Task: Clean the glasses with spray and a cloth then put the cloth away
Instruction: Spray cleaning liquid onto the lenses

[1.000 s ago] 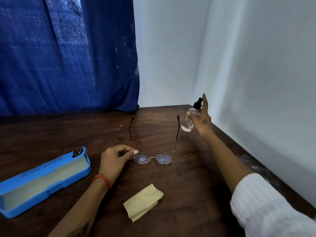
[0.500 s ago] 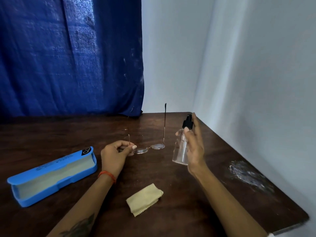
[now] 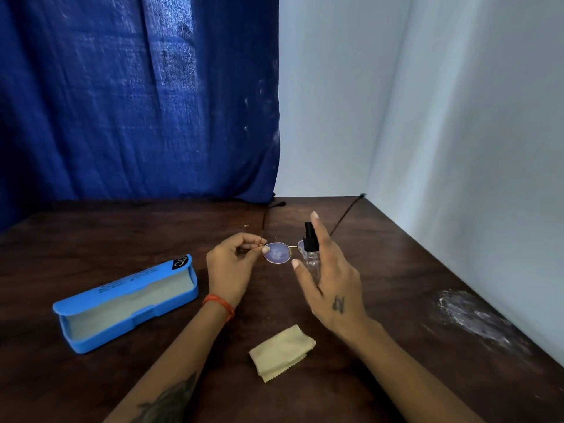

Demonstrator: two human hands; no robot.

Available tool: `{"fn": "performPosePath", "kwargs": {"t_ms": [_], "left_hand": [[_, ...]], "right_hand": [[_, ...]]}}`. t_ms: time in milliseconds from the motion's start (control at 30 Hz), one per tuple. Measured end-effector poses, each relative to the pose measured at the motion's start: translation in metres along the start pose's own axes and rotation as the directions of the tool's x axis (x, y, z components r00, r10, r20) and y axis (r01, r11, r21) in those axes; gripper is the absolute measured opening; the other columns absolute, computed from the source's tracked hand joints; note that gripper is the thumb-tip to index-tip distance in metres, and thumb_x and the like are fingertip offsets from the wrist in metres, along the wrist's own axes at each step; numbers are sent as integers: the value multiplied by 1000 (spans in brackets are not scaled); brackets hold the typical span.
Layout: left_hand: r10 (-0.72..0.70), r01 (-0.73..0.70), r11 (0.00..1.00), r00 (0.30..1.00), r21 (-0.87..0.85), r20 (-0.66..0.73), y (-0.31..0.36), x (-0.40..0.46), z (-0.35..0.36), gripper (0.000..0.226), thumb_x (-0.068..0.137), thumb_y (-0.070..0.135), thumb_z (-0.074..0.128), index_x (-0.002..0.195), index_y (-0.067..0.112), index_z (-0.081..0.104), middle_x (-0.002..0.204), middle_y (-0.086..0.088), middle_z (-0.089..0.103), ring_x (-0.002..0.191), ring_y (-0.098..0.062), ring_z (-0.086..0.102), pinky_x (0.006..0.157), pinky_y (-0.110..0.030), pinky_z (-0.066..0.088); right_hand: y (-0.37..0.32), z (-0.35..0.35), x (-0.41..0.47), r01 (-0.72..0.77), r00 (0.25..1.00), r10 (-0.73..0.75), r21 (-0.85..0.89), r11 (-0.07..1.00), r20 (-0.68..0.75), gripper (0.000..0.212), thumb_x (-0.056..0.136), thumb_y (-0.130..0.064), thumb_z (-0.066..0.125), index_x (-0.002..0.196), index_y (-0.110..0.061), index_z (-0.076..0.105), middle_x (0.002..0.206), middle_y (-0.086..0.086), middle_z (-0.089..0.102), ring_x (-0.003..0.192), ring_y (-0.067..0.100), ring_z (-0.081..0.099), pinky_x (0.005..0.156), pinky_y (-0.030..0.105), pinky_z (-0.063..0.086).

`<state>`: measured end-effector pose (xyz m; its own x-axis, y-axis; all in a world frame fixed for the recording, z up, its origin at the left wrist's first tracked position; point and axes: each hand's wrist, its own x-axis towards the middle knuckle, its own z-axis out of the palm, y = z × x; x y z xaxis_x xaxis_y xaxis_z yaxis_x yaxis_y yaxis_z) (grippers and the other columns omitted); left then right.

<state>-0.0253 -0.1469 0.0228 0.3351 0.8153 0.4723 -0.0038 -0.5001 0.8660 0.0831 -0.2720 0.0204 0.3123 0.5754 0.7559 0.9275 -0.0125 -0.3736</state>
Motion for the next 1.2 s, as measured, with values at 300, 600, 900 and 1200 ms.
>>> {"fn": "performPosePath", "kwargs": {"t_ms": [300,600,900,1200], "left_hand": [[155,-152,986,987,67,-49,1,-1,0,12,75,3,70,86,8,70,82,-4,69,78,-8,64,70,-9,49],[185,-181,982,980,53,-78,4,-2,1,13,73,3,71,84,8,70,82,-5,69,77,-7,63,69,-6,47],[207,-203,978,975,52,-77,6,-3,1,13,73,3,71,84,8,69,81,-3,67,76,-6,63,69,-7,48],[178,-177,984,981,22,-74,6,-3,1,13,73,4,72,84,11,69,80,-3,68,74,-5,64,69,-7,48]], "right_hand": [[-4,2,-4,-49,991,59,-80,996,121,66,86,-26,58,143,-30,24,124,2,58,82,20,65,64,24,45],[-1,3,-4,-75,987,91,-120,990,133,60,86,-23,56,139,-30,30,113,4,62,77,25,65,62,30,49],[4,6,-3,-82,990,88,-63,995,109,65,85,-26,58,141,-33,25,119,2,60,87,24,64,69,35,51],[7,7,-3,-54,992,60,-53,997,111,61,85,-25,58,138,-32,30,111,2,64,83,21,64,66,26,44]]}}
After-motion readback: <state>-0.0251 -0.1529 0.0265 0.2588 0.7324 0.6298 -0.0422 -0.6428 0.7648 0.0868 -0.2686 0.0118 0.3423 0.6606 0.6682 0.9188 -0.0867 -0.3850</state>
